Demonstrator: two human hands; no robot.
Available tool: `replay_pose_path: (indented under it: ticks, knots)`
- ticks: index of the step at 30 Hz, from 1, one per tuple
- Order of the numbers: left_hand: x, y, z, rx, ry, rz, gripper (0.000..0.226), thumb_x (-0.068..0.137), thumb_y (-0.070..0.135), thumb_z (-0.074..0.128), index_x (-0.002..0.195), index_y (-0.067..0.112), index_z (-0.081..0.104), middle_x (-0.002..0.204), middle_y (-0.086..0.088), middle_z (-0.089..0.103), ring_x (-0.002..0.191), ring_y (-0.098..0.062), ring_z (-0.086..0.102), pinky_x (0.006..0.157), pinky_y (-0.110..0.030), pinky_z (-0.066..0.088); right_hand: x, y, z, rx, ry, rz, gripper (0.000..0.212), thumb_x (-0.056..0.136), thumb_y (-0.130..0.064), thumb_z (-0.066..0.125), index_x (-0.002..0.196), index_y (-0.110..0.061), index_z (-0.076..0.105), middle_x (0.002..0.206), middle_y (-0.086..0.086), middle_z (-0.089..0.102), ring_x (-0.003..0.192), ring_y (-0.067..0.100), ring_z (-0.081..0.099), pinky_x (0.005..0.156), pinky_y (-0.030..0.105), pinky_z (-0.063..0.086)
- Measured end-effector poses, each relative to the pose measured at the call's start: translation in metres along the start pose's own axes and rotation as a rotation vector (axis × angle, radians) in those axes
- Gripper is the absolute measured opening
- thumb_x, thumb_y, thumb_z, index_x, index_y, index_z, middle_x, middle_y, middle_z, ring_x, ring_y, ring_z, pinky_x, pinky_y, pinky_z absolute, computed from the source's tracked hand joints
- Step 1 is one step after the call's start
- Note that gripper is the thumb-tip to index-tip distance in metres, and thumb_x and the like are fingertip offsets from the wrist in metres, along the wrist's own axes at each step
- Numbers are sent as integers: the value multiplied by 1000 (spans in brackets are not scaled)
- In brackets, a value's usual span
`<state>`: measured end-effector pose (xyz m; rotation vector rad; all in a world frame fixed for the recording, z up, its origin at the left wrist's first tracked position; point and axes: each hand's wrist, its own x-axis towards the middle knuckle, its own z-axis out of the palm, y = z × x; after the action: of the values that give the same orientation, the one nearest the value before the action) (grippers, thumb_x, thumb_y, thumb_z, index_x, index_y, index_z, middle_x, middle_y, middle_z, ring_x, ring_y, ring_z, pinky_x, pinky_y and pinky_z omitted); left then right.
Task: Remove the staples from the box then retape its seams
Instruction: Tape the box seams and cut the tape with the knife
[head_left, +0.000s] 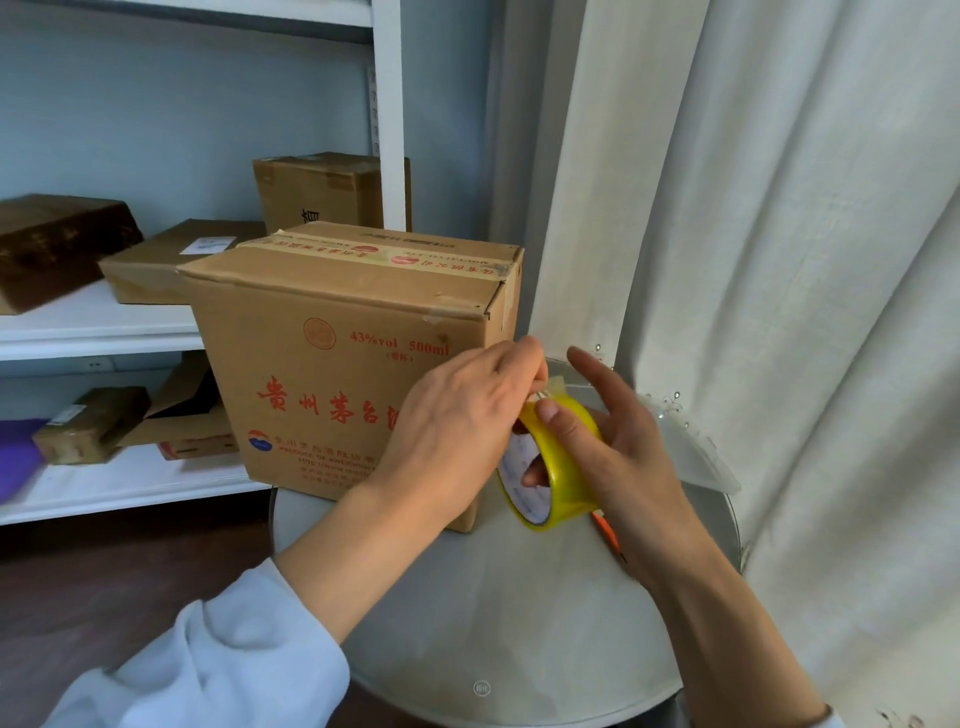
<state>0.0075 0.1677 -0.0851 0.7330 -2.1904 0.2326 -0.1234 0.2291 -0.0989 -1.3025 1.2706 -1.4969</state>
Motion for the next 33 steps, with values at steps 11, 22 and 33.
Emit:
replay_pose_path:
  ticks: [11,22,33]
  knots:
    - [13,-14,-19,-166,-152,15,6,94,19,49,91,17,54,80,7,58,73,-13,57,62,-39,49,7,-1,9,43,24,46,41,85,-17,68,123,-19,53,78,8,75,65,23,72,52,22,52]
    - [7,-35,-40,-19,-58,44,21,97,28,38,101,24,58,87,12,63,75,-13,60,58,-34,50,28,-6,16,-250,199,-233,11,81,-22,73,74,-14,68,77,-2,68,72,-1,59,65,8,44]
    - [29,-98,-55,280,-322,-302,73,92,46,46,152,29,7,157,7,18,142,-15,24,115,-38,18,47,-15,23,-252,-38,-255,12,87,-22,66,76,-20,62,125,-14,62,123,-2,50,108,41,40]
